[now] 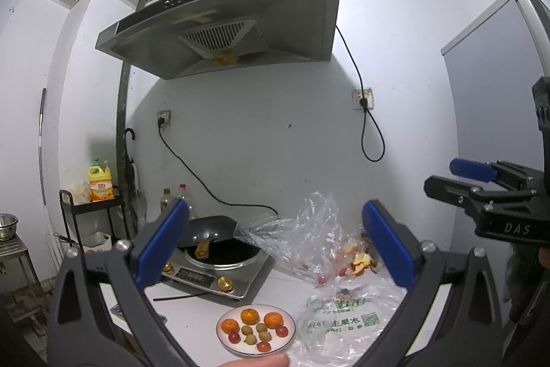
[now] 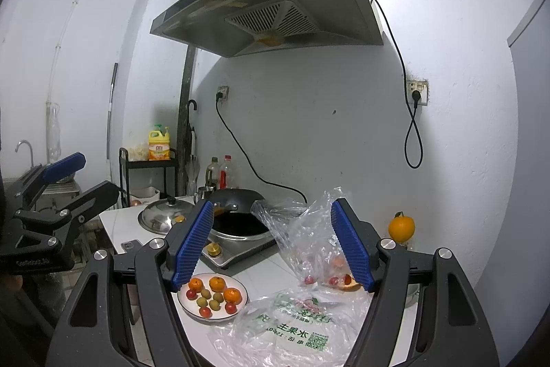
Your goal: Organize fruits
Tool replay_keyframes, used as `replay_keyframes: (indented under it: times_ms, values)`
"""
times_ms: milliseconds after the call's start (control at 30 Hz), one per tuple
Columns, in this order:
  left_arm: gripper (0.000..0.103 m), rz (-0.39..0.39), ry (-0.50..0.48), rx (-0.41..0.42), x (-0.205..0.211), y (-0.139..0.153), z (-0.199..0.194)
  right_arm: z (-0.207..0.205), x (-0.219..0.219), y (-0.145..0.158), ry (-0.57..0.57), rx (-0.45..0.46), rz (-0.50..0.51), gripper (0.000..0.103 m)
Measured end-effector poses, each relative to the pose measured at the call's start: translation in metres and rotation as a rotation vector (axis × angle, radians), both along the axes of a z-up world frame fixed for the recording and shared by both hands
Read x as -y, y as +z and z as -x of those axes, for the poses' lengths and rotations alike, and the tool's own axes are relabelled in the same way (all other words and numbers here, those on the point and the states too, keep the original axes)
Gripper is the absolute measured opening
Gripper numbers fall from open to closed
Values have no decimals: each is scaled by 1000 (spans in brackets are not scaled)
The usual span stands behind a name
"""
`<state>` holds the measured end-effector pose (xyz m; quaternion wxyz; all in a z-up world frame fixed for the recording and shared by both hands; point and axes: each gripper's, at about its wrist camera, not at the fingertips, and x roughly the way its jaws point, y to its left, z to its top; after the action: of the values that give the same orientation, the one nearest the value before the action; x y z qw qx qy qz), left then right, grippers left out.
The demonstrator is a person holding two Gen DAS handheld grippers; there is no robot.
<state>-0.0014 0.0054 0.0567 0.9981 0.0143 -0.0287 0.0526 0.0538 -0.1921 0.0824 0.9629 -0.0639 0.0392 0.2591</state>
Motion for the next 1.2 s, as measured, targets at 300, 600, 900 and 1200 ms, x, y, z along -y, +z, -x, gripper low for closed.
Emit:
replay_keyframes:
  times_ms: [300, 600, 900, 1200]
  values:
    - [102, -4, 0, -3, -1, 0, 0, 0, 0, -2, -1, -2, 3, 74]
    - [102, 5, 1, -10, -8, -2, -1, -1, -1, -4, -2, -7, 7, 74]
    - [102, -3, 3, -8, -9, -3, 0, -2, -1, -4, -2, -7, 7, 74]
    - [102, -5, 3, -7, -9, -3, 0, -3, -2, -6, -1, -8, 8, 74]
